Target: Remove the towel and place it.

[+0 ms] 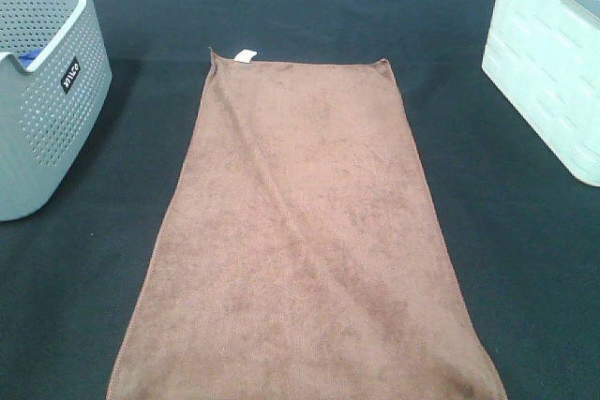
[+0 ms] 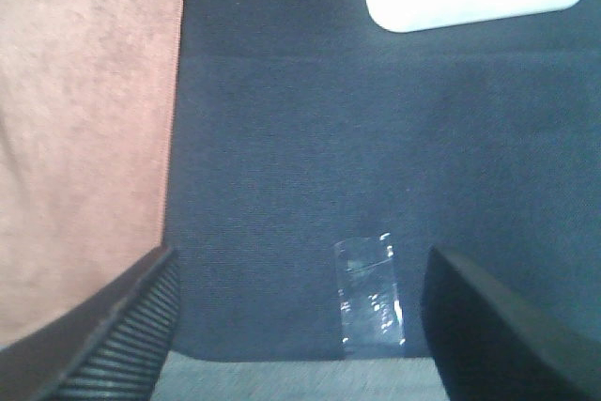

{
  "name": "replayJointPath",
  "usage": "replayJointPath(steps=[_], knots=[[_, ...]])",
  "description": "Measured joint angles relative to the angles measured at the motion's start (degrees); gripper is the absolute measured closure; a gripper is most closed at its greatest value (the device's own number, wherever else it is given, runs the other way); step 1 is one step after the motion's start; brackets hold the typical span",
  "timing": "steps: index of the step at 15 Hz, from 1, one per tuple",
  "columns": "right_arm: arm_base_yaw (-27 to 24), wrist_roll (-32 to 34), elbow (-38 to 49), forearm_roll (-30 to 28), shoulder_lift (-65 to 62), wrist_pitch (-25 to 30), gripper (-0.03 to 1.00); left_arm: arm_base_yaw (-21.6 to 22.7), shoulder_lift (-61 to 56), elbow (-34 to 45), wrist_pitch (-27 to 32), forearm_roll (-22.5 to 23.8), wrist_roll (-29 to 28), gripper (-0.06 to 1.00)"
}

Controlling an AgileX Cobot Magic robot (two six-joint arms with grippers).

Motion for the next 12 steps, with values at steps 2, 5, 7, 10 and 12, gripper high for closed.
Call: replayJointPath(steps=[2,5,7,10,12], knots=[[0.00,-2.29,5.90,0.23,-5.67,-1.78,0.26,-0.23,-5.79,3.44,0.11,0.00,2.41,0.08],[0.00,-4.53,12.20,2.01,-14.50,-3.15,0.26,-6.36,-9.57,6.19,0.69,0.06,4.87,0.08],[0.00,-6.76,12.20,2.86,-21.31,-4.47,0.26,-7.16,-11.34,6.59,0.86,-0.11,3.50,0.08],[0.00,-6.88,13.35,3.15,-25.73,-4.76,0.26,-7.16,-14.32,8.65,-0.40,-1.72,0.06,0.08],[0.00,-6.82,13.35,3.15,-25.73,-4.76,0.26,-7.16,-14.55,10.43,-4.01,-4.07,-0.17,0.08]])
